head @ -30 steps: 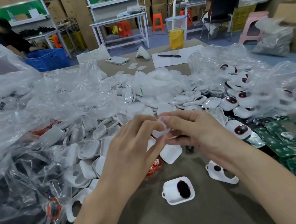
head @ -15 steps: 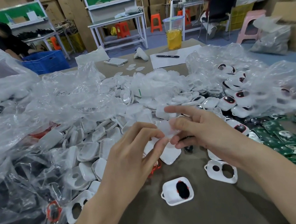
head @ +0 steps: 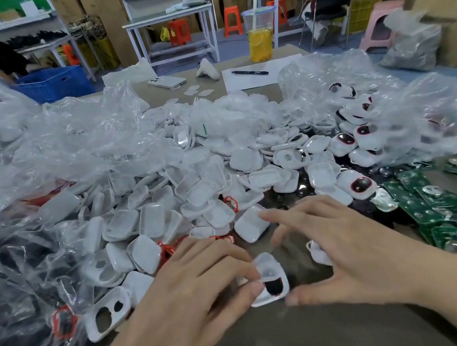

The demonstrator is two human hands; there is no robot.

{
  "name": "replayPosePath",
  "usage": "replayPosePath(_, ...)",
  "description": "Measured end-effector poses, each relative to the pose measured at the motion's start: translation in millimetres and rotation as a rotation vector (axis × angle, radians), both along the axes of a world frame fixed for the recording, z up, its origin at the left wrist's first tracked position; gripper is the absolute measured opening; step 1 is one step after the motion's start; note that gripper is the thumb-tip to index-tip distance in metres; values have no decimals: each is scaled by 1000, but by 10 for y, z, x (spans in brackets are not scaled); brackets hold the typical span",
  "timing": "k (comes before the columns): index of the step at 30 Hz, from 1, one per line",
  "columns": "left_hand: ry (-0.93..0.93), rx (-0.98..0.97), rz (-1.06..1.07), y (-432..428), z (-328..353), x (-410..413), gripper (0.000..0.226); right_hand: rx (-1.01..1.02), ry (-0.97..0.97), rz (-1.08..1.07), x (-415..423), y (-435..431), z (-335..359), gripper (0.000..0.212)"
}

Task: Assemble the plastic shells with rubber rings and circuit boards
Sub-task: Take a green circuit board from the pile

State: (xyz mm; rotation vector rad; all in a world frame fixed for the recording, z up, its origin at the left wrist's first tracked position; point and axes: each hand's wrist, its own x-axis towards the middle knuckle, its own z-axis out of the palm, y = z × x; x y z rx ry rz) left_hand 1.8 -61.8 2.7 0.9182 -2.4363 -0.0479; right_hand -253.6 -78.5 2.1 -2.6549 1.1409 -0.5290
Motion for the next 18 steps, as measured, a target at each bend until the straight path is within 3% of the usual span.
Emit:
replayPosePath(7,-97,-22,-21,-13,-62,-4,25,13,24,67,58,-1,27,83)
replayPosePath(18,-39,20,-18,-10,-44,-58,24,-20,0,41,91,2,-20,71)
